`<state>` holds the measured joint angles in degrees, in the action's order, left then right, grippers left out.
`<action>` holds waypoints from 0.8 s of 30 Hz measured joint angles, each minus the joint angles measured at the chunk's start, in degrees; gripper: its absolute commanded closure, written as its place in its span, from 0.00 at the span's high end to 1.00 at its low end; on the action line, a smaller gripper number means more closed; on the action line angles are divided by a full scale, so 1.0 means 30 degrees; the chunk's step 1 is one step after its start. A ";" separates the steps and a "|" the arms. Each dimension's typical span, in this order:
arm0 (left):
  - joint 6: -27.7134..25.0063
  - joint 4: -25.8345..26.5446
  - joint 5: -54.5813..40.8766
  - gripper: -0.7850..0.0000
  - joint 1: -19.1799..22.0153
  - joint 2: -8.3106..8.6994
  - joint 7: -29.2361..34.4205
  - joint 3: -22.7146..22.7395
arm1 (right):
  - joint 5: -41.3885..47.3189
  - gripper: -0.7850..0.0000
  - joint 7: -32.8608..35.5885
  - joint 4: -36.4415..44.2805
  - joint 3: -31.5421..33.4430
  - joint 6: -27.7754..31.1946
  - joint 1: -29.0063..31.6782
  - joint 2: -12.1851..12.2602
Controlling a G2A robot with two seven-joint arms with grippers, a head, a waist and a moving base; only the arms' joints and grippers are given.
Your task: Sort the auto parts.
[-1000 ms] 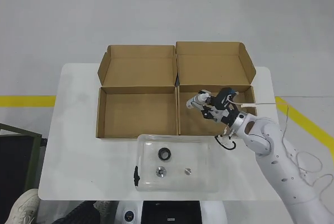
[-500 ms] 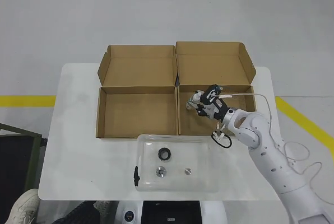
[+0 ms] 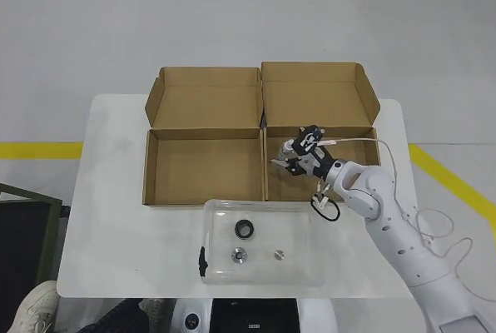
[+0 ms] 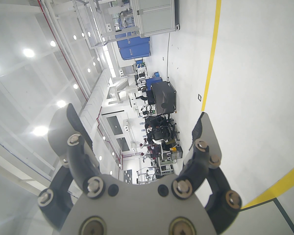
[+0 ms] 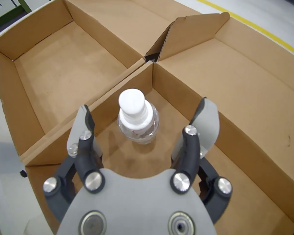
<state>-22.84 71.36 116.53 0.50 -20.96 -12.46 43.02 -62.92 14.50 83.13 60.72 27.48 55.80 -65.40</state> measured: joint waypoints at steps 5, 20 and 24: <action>0.0000 0.0000 0.0000 1.00 0.0000 0.0000 0.0000 0.0000 | -0.0738 1.00 -0.0065 0.1490 0.0657 -0.0006 0.0878 0.0204; 0.0000 0.0000 0.0000 1.00 0.0000 0.0000 0.0000 0.0000 | -0.2525 1.00 0.1095 0.9485 0.2833 0.2283 0.5886 0.1075; 0.0000 0.0000 0.0000 1.00 0.0000 0.0000 0.0000 0.0000 | -0.3111 1.00 0.1682 1.1365 0.2962 0.3072 0.7361 0.1268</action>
<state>-22.84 71.36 116.53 0.50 -20.96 -12.46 43.02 -72.25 19.54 117.23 69.61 36.69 77.88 -61.60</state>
